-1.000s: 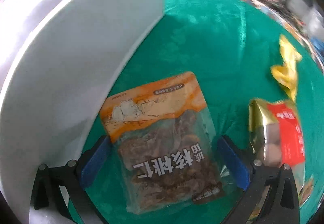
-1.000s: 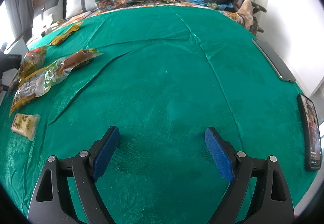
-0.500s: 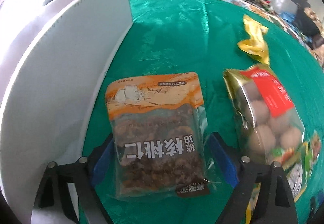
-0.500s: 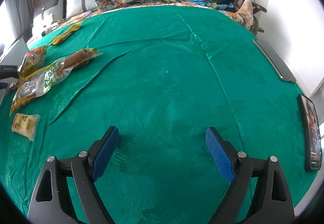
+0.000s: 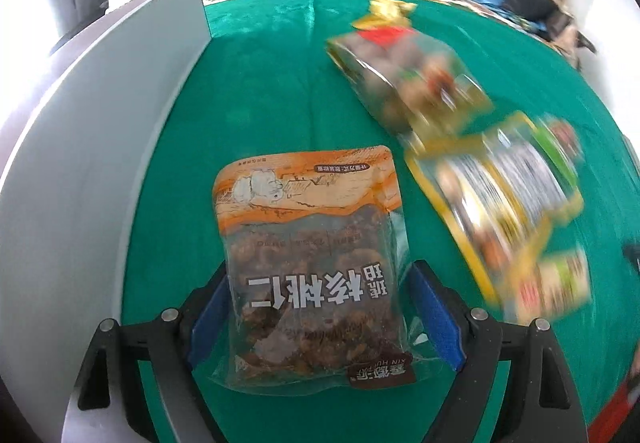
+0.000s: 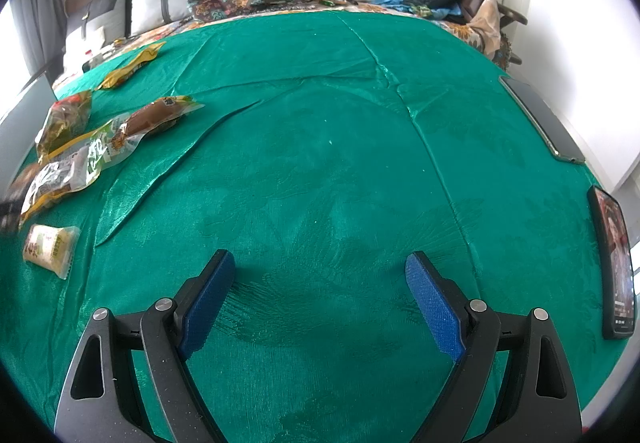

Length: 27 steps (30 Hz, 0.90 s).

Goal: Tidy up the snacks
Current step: 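Lower the left tool onto the brown walnut pouch, then grasp the walnut pouch with the left tool while the right tool grasps the white snack bar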

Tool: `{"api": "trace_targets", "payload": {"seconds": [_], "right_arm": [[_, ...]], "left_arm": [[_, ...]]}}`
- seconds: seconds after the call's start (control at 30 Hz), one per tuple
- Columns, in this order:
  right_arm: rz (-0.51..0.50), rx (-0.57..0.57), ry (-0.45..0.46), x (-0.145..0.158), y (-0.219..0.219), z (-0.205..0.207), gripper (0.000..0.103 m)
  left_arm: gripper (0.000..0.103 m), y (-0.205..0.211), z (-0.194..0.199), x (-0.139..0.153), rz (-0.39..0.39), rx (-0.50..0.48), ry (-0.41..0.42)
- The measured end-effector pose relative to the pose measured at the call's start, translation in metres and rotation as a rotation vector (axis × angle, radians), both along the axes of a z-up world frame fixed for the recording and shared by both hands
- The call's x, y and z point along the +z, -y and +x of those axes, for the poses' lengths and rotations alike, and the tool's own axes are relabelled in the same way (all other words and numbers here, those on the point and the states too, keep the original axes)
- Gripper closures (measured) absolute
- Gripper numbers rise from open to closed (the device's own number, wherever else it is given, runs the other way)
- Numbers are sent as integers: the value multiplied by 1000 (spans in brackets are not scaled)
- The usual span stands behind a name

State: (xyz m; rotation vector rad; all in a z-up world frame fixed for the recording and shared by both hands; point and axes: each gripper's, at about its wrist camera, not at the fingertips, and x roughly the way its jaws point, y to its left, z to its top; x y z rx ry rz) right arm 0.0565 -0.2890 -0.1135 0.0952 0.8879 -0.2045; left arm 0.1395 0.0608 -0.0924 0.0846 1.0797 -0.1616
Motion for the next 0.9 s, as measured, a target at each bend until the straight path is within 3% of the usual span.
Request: {"api": "trace_targets", "payload": {"seconds": [0.13,0.23,0.4,0.9], "right_arm": [[0,0,0,0,1,0,13],[0,0,0,0,0,0,13],[0,0,0,0,1,0,13],[-1,-1,1,0,1,0,13]], "left_arm": [[13,-1,-44,-1,-1,-31,25],[11,-6,-56,0,-6,-30,33],[0,-11,-58,-5,-2,-29,40],[0,-16,-70,-8,-20,-38,127]]}}
